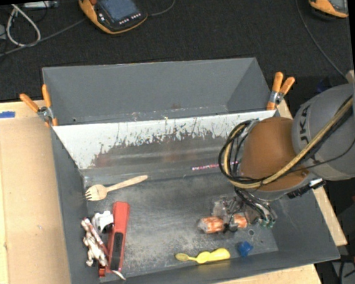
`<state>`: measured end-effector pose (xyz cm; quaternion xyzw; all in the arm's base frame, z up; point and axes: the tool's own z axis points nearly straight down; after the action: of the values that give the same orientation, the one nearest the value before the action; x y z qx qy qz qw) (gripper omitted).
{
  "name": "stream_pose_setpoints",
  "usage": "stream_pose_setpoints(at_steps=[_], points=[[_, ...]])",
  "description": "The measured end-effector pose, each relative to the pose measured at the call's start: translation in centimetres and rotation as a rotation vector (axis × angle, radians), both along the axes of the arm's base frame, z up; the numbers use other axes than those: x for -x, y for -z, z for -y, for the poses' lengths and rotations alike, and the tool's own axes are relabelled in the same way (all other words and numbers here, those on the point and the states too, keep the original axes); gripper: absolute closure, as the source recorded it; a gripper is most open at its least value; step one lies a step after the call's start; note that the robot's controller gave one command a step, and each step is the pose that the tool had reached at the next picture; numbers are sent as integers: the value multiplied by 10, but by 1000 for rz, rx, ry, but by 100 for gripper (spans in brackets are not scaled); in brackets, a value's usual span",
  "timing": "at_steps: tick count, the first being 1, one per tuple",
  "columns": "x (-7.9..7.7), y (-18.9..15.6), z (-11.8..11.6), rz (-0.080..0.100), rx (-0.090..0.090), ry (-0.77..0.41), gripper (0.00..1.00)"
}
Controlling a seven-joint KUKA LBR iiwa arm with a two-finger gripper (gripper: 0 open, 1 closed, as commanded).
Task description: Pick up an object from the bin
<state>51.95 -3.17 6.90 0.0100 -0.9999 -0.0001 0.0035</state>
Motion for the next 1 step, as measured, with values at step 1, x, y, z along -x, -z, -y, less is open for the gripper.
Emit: stream_pose_setpoints(at_steps=[1], points=[[0, 0, 0, 0, 0, 0, 100]])
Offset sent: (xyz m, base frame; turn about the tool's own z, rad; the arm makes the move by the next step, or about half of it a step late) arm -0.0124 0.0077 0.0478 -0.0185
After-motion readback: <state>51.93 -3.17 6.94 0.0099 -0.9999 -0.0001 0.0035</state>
